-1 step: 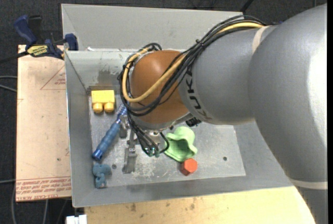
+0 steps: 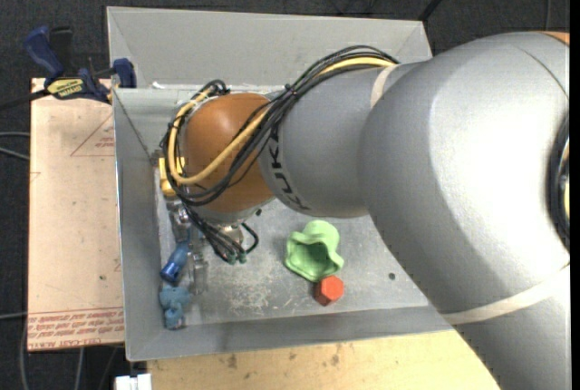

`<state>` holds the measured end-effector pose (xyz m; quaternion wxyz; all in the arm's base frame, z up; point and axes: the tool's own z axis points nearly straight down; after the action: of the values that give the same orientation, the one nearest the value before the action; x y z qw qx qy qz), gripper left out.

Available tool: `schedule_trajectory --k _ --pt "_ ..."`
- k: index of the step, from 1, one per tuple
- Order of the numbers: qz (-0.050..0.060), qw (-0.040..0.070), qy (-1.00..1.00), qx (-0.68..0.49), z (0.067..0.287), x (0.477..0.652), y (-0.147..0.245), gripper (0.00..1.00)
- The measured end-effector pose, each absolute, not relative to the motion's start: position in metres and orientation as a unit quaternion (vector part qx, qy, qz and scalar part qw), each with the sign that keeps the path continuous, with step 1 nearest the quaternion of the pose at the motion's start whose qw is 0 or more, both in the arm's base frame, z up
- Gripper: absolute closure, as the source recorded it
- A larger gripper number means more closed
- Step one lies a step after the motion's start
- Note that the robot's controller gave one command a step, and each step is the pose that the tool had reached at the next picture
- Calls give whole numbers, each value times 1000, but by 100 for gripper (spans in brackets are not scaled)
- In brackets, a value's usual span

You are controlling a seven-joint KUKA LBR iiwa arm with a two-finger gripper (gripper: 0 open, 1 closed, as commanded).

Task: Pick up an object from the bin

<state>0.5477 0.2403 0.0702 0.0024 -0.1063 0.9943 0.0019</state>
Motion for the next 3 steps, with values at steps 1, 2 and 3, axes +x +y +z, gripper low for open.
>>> schedule_trajectory --k 1,2,3 --pt "1 2 967 -256 101 549 230 0" --pt "1 3 933 -359 106 565 244 0" --pt "1 0 908 -418 69 573 236 0"
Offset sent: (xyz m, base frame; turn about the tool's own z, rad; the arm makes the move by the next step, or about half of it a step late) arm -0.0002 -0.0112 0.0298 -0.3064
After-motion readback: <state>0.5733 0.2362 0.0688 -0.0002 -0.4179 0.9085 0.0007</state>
